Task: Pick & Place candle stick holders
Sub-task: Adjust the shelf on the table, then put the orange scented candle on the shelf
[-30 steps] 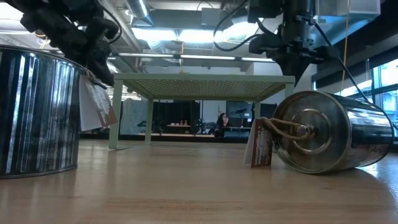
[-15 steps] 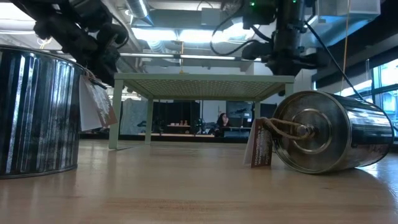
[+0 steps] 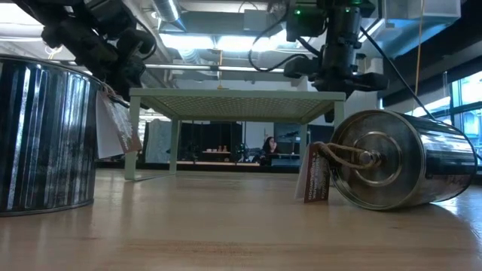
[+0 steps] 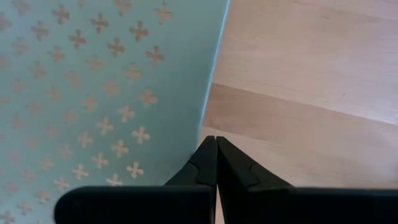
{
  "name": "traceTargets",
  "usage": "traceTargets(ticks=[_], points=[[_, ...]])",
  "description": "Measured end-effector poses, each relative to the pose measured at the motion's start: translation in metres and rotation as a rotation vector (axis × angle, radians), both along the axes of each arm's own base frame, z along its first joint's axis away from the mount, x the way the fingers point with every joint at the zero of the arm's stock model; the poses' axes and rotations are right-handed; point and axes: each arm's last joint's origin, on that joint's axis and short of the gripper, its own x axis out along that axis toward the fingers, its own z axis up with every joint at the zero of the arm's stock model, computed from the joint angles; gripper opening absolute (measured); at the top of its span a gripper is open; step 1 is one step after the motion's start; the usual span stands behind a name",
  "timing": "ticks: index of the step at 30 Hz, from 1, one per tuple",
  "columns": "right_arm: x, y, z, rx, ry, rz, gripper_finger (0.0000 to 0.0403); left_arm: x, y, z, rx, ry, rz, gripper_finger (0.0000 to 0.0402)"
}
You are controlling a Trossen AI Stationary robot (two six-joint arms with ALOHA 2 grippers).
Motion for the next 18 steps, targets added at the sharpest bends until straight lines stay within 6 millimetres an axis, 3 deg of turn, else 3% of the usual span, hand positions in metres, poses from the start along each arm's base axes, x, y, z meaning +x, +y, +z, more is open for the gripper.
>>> traceTargets(ticks=[8, 18], points=[[-0.006, -0.001, 0.022, -0.084, 0.061, -0.027, 0.0002, -0.003, 0.005, 0.001, 0.031, 0.000, 0.020, 0.0003], [-0.002, 0.002, 0.097, -0.255, -0.024, 0.041, 0.0002, -0.014, 0.005, 0.006, 0.062, -0.005, 0.036, 0.0002]])
